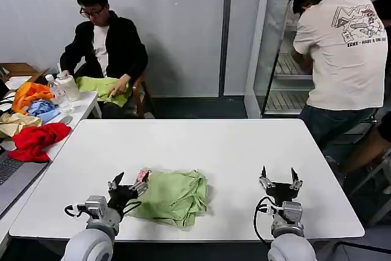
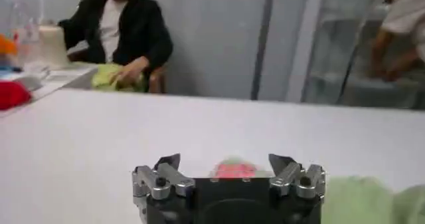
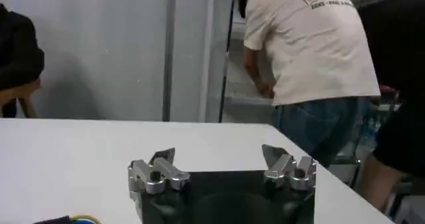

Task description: Fold and organize the clothes.

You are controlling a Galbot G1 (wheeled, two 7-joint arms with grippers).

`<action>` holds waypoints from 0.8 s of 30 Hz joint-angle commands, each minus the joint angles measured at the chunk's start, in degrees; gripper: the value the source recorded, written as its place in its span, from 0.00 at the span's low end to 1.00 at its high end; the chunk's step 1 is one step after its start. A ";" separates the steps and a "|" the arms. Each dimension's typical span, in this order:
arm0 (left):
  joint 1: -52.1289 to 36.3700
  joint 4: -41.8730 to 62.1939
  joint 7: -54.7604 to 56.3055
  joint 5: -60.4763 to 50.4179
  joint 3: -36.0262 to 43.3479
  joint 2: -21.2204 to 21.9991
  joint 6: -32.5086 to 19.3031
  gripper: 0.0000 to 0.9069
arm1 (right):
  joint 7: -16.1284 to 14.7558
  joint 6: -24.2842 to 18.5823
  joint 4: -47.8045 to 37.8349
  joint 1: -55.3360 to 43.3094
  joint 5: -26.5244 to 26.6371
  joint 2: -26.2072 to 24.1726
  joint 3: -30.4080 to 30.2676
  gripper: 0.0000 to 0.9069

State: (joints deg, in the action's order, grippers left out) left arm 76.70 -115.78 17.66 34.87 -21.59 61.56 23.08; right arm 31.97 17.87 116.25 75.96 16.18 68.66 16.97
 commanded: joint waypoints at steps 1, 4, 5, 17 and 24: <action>1.11 7.89 -0.20 -0.84 -0.54 -0.57 -1.37 1.00 | 0.00 -0.08 0.15 -0.01 0.08 0.04 0.07 1.00; 1.80 7.55 -0.05 -0.53 -0.31 0.08 -1.29 1.00 | 0.00 -0.09 0.02 -0.08 0.06 0.13 -0.02 1.00; 2.03 7.15 -0.05 -0.56 -0.19 0.26 -1.29 1.00 | 0.00 -0.12 -0.05 -0.14 0.06 0.14 -0.08 1.00; 2.63 5.59 0.80 0.56 1.60 2.36 -1.13 1.00 | 0.04 -0.28 -0.60 -0.19 -0.01 0.48 -0.28 1.00; 2.73 7.63 0.99 0.26 2.12 2.54 -2.07 0.02 | 0.12 -0.47 -0.68 -0.11 -0.01 0.49 -0.16 1.00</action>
State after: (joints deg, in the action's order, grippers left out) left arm 79.11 -110.24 18.28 34.92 -19.85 63.66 21.50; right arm 32.02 17.45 115.64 75.84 16.19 69.15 16.72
